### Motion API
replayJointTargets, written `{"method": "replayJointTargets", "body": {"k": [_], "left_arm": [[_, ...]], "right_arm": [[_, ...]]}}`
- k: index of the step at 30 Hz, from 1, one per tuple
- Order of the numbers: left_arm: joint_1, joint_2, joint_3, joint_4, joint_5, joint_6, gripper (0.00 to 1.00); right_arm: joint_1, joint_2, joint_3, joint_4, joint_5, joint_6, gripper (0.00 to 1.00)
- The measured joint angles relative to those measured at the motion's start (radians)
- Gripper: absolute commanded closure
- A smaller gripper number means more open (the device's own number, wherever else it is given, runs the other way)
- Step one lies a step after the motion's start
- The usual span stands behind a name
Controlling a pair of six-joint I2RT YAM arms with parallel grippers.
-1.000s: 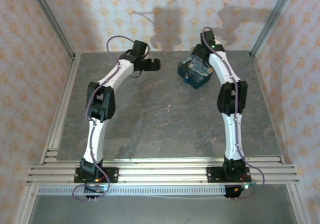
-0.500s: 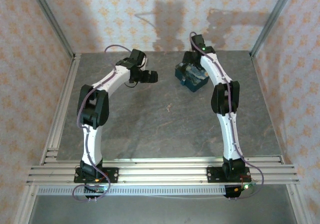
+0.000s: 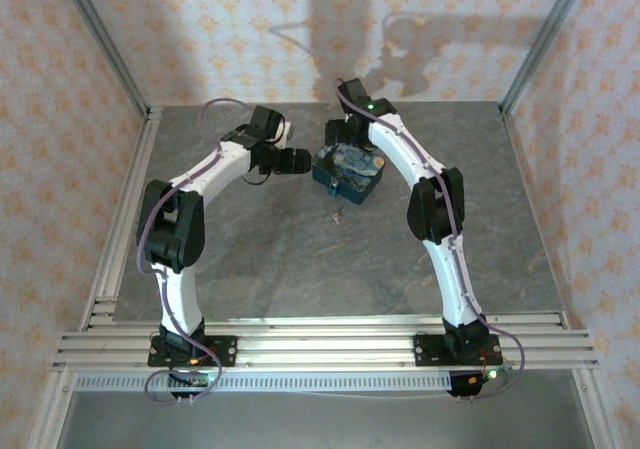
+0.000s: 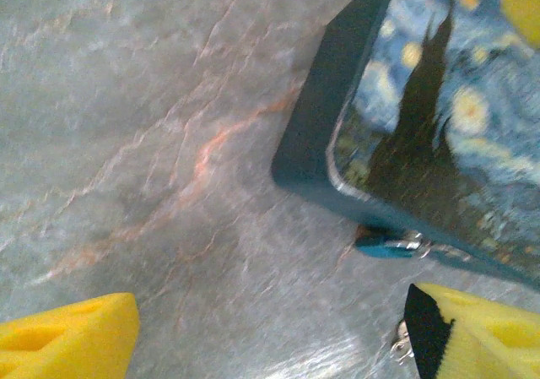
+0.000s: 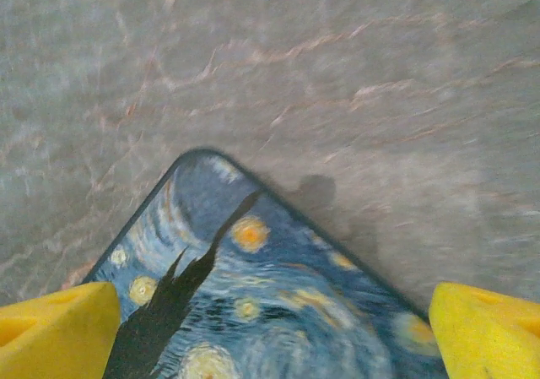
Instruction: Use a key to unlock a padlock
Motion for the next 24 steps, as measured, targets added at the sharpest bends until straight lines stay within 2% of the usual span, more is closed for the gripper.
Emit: {"method": "replayJointTargets", "body": {"k": [2,4,7,10,12,15,18,24], "left_arm": [[0.0,0.044,0.085,-0.017,0.015,0.004,0.23],[0.0,0.107,0.19,-0.03,0.039,0.006,0.29],[0.0,0.202,0.329,-0.062,0.076,0.008,0.39],[0.0,0.293,0.436,-0.089,0.111,0.006,0.44],[0.0,0.347,0.491,-0.107,0.132,0.006,0.45],[0.0,0.413,0.54,-0.13,0.159,0.002,0.48],[0.0,0.441,0.544,-0.135,0.184,-0.005,0.5],[0.011,0.419,0.509,-0.125,0.179,-0.003,0.55]], "right_arm": [[-0.016,-0.043,0.002,-0.033,0.032,0.05,0.04],[-0.038,-0.129,-0.068,-0.041,0.057,0.106,0.04],[-0.072,-0.308,-0.285,-0.021,0.066,0.196,0.05],[-0.102,-0.452,-0.522,0.047,0.032,0.286,0.06],[-0.113,-0.493,-0.648,0.105,-0.011,0.332,0.08],[-0.114,-0.468,-0.754,0.187,-0.102,0.382,0.13],[-0.102,-0.387,-0.756,0.243,-0.187,0.405,0.18],[-0.058,-0.24,-0.563,0.258,-0.253,0.402,0.27]]}}
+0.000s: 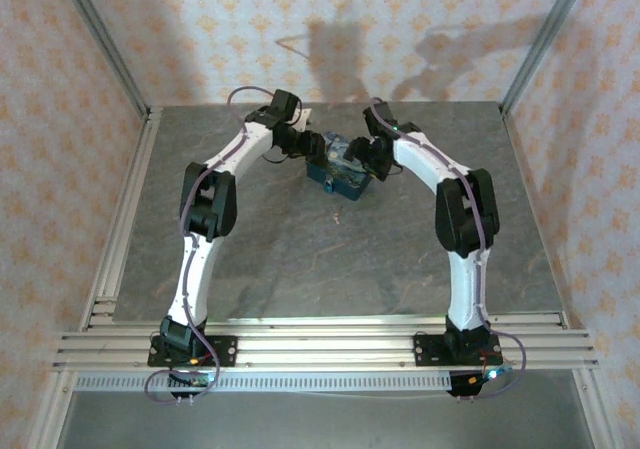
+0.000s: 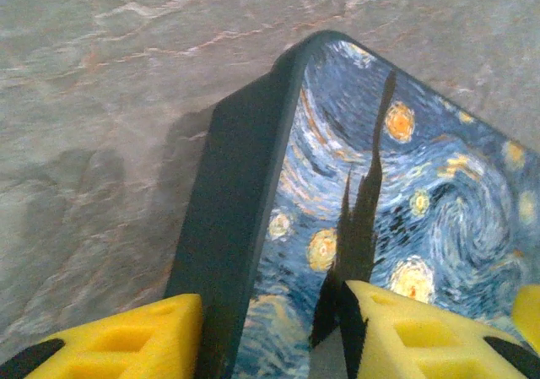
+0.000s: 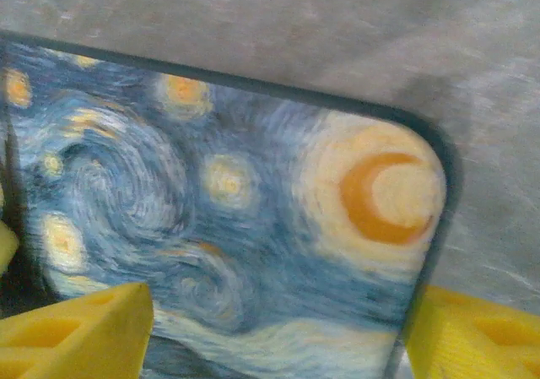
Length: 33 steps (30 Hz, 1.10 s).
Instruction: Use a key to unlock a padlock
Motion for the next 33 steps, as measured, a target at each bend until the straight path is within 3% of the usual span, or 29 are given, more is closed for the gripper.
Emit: {"method": "replayJointTargets", "body": {"k": [9,16,22,27,33], "left_arm": [[0.138,-0.272,-0.421,0.072,-0.004,-0.021,0.55],[0.251,-0.518,-0.742,0.077,-0.057,-0.008,0.54],[0.248,-0.67,-0.947,0.148,-0.067,-0.047,0.54],[0.211,-0.721,-1.015,0.186,-0.057,-0.088,0.53],[0.2,-0.731,-1.014,0.169,-0.098,-0.096,0.39]], "right_arm": [[0.109,0.185,0.264,-0.042,-0.05,-0.002,0.29],[0.261,0.222,0.313,-0.055,-0.063,0.019,0.29],[0.299,0.138,0.171,-0.019,-0.059,0.051,0.28],[0.296,0.09,0.111,-0.034,-0.041,0.053,0.23],[0.268,0.06,0.108,-0.082,-0.023,0.032,0.18]]}}
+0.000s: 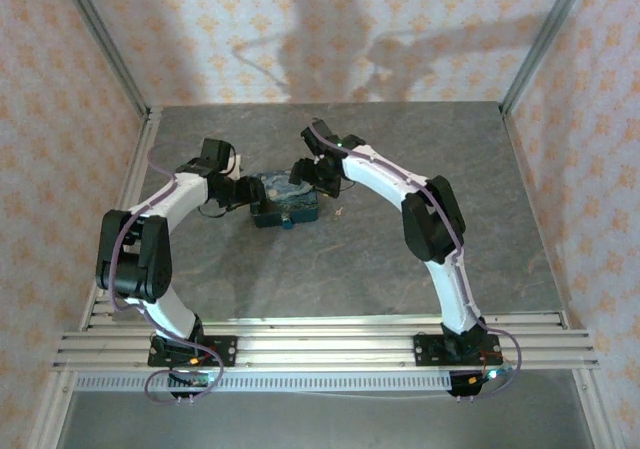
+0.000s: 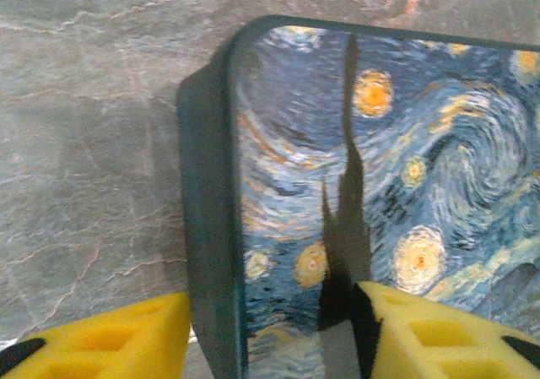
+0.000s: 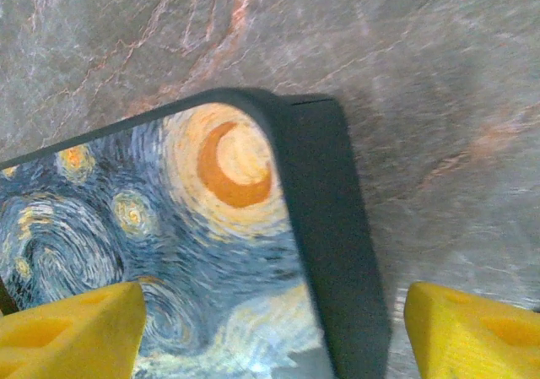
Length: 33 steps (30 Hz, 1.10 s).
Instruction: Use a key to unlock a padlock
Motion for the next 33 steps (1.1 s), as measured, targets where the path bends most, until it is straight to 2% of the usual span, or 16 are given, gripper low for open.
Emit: {"method": "replayJointTargets", "body": {"k": [5,9,11,15,19,24,28,33], "left_arm": [[-0.001,-0.056,0.01,-0.06,-0.067,0.021,0.36],[-0.034,-0.122,0.052,-0.105,-0.126,0.055,0.36],[-0.086,-0.145,0.084,-0.123,-0.163,0.074,0.37],[-0.255,-0.13,0.174,-0.153,-0.23,0.114,0.39],[-0.442,-0.02,0.302,-0.185,-0.301,0.161,0.43],[-0.609,0.214,0.514,-0.267,-0.39,0.228,0.49],[-0.686,0.409,0.674,-0.332,-0.442,0.269,0.54],[-0.702,0.558,0.772,-0.397,-0.476,0.288,0.54]], "right_arm": [[-0.041,-0.09,-0.045,-0.021,0.016,-0.024,0.17],[-0.094,-0.228,-0.179,-0.008,0.03,-0.035,0.17],[-0.132,-0.305,-0.28,0.005,0.034,-0.035,0.17],[-0.225,-0.451,-0.522,0.051,0.039,-0.021,0.17],[-0.315,-0.583,-0.744,0.067,0.053,-0.008,0.17],[-0.351,-0.739,-0.921,0.074,0.068,0.004,0.17],[-0.352,-0.821,-1.006,0.082,0.069,0.019,0.17],[-0.354,-0.85,-1.051,0.089,0.069,0.033,0.17]]}}
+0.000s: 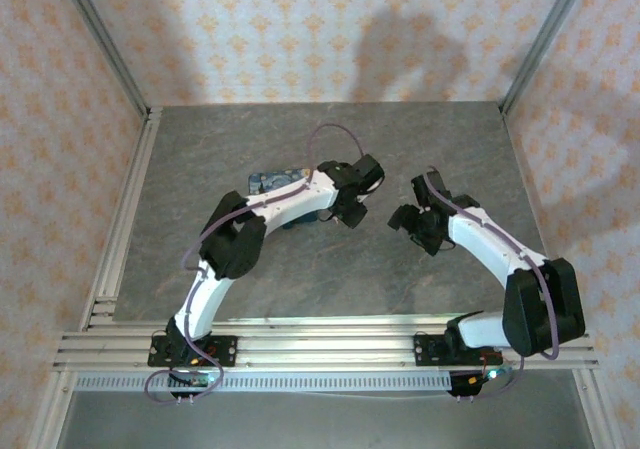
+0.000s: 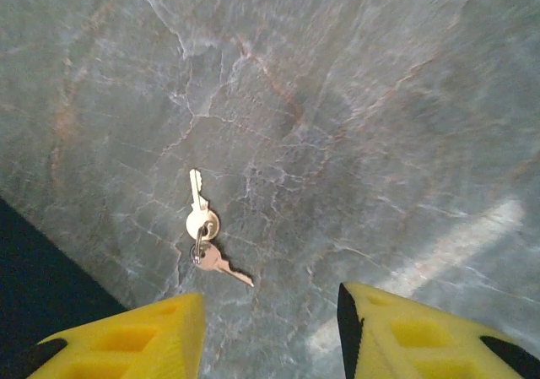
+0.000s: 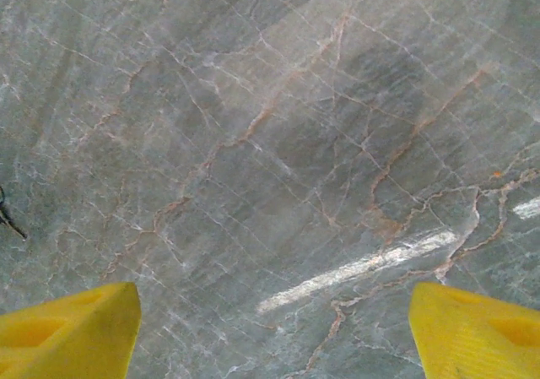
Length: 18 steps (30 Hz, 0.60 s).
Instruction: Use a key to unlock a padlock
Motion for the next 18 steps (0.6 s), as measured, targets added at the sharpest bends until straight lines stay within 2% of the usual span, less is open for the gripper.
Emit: {"method": "replayJointTargets", "body": {"k": [6,11,18], "left_arm": [[0.008,0.077,0.08,-0.053,-0.037,0.01,0.57],[0.011,0.083,0.089,-0.065,-0.064,0.022,0.59],[0.047,0.083,0.088,-0.064,-0.041,0.028,0.64]], "right_arm": [[0.0,0.0,-0.001,0.014,0.0,0.003,0.18],[0.0,0.0,-0.001,0.028,0.0,0.004,0.18],[0.0,0.006,0.0,0.038,-0.001,0.004,0.18]]}}
